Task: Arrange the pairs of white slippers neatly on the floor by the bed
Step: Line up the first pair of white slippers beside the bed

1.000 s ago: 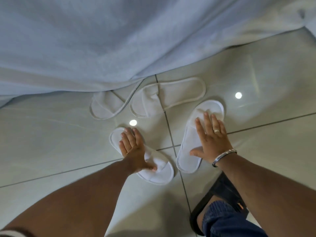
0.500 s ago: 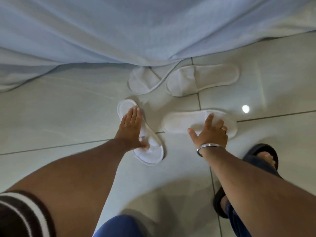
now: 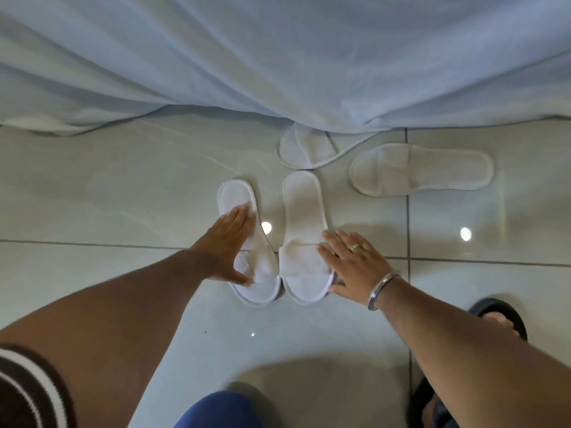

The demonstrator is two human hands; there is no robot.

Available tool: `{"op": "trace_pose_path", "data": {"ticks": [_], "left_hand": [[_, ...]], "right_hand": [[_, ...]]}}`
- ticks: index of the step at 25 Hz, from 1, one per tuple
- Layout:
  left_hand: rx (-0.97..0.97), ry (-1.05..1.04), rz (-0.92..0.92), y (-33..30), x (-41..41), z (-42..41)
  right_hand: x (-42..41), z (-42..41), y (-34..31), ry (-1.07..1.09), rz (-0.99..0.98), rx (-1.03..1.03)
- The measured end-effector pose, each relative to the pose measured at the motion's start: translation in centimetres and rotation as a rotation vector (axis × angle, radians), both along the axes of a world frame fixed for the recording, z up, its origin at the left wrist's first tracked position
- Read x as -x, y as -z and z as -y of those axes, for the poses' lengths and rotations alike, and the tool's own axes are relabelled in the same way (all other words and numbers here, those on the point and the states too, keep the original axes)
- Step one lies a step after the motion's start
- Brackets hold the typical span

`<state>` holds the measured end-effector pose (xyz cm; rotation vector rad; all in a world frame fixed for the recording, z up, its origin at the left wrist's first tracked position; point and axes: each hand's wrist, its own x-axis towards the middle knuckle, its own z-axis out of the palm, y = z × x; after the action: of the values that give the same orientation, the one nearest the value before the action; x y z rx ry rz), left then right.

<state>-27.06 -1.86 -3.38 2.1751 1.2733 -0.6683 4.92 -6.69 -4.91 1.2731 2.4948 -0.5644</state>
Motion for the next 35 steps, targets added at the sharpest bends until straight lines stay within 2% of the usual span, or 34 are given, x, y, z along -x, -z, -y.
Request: {"op": "trace_pose_path", "data": {"ticks": [5,14,22,35], "left_hand": [[-0.068,0.041,-0.036,-0.2,4.2,-2.3],[-0.122,0.045,-0.216,0.1,9.5,-5.1],[-0.129,0.08,-0.283,0.4,10.2,-7.0],[-0.116,0.014,-0.263,0.3,11.5,-8.0]], "right_hand": [[6.7,-1.6,0.5,0.05,-0.022,0.016],[14.7,-7.3,0.0,0.146,0.133,-0.053],[17.1,-9.9,-0.2,0.169,0.15,-0.049],[18.6,-12.6,0.1,0.068,0.149,-0.051]]}}
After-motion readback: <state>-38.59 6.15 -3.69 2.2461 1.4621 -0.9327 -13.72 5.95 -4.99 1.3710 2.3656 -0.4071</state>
